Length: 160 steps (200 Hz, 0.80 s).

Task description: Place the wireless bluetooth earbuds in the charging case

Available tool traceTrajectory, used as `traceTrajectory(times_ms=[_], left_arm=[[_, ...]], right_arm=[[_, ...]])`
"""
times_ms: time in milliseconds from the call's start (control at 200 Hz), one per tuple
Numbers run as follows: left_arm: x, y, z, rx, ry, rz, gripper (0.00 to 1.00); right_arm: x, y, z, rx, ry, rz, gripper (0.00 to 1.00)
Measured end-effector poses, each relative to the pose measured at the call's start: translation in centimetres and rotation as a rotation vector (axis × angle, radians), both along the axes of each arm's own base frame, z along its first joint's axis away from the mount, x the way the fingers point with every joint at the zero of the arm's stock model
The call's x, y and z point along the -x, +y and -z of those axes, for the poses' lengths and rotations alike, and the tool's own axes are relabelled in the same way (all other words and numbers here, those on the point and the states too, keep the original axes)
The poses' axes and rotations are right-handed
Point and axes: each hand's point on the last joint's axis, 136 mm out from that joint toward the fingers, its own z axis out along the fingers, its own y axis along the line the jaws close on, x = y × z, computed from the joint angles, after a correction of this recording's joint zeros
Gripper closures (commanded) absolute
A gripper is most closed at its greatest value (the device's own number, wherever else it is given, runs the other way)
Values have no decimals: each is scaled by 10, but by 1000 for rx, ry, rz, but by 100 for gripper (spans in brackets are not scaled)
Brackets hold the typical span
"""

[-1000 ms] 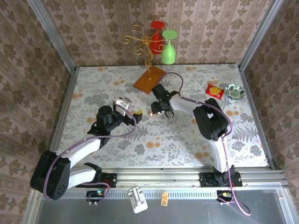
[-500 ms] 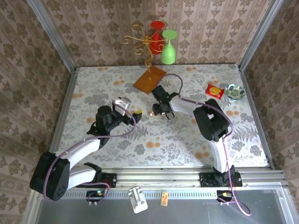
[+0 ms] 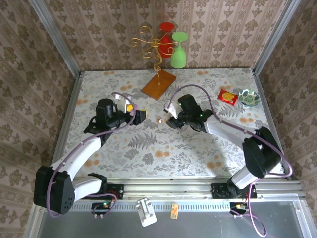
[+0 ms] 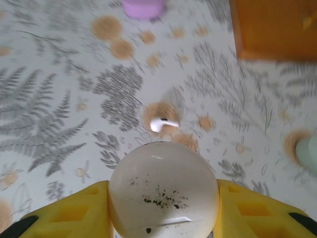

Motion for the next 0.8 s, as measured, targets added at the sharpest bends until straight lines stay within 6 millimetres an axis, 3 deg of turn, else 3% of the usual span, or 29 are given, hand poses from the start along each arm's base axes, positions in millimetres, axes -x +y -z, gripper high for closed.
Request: traceTrajectory(times_ms=[135,310,575,640,800], left_arm=[[15,-20,8,75,211,111,19],[45,-37,26,87,416,224,24],[80,-63,19,115,494,379,44],[85,-69,21,117,517,403,54],[85,-74,26,127,542,416,58]], right_arm=[[15,10,-19,25,-112,-157,59],[40,28,-27,70,-181,-315,59],[64,40,-31,84,-208,-437,59],[65,41,-31,83,-210,-444,59],[68,44,-31,80,-213,-463,58]])
